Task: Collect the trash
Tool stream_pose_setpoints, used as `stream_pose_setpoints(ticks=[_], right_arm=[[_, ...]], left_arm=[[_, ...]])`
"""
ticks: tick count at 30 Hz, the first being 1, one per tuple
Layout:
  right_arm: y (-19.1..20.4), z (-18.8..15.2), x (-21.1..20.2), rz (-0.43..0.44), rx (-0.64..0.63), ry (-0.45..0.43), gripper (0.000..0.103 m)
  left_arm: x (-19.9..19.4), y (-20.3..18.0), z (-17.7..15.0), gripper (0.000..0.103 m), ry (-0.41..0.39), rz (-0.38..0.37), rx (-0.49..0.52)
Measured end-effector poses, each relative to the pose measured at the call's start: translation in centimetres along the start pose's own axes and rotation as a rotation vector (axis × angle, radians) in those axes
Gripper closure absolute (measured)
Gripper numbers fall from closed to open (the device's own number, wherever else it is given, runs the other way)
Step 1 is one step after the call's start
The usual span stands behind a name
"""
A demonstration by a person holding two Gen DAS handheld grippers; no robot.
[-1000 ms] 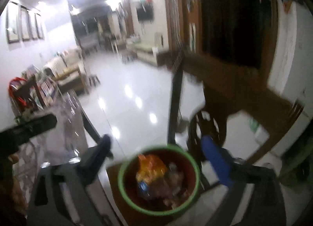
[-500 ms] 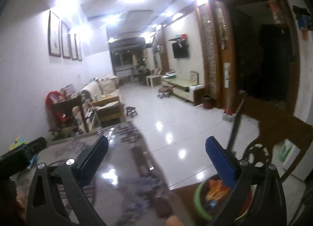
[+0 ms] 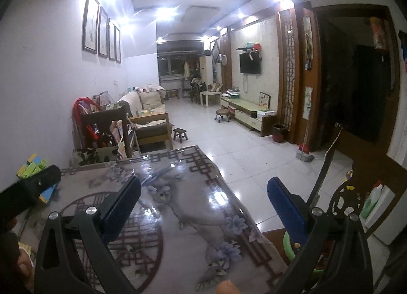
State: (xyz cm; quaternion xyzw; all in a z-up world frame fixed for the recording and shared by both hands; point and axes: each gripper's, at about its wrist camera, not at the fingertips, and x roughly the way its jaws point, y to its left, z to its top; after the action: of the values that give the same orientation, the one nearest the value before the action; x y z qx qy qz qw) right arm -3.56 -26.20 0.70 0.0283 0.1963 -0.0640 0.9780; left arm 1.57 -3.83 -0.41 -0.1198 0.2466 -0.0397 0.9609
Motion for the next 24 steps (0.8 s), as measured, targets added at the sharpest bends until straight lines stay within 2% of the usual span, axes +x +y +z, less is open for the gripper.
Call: stream_pose_setpoints(ticks=[10,16,24], right_arm=[[0.9,-0.2,0.2,-0.046,-0.003,0.019,0.007],[1.3,0.6,0.2,-0.063,0.031,0.036,0.007],[1.7,0.3,0.0,-0.06,0.02,0.042,0.007]], left_arm=[[0.4,1.3,0.4,0.005,0.019,-0.045,0.001],[1.1,1.9,0.7,0.005,0.087,-0.103,-0.006],[1.2,1.1,1.2,0.005,0.101,-0.117,0.045]])
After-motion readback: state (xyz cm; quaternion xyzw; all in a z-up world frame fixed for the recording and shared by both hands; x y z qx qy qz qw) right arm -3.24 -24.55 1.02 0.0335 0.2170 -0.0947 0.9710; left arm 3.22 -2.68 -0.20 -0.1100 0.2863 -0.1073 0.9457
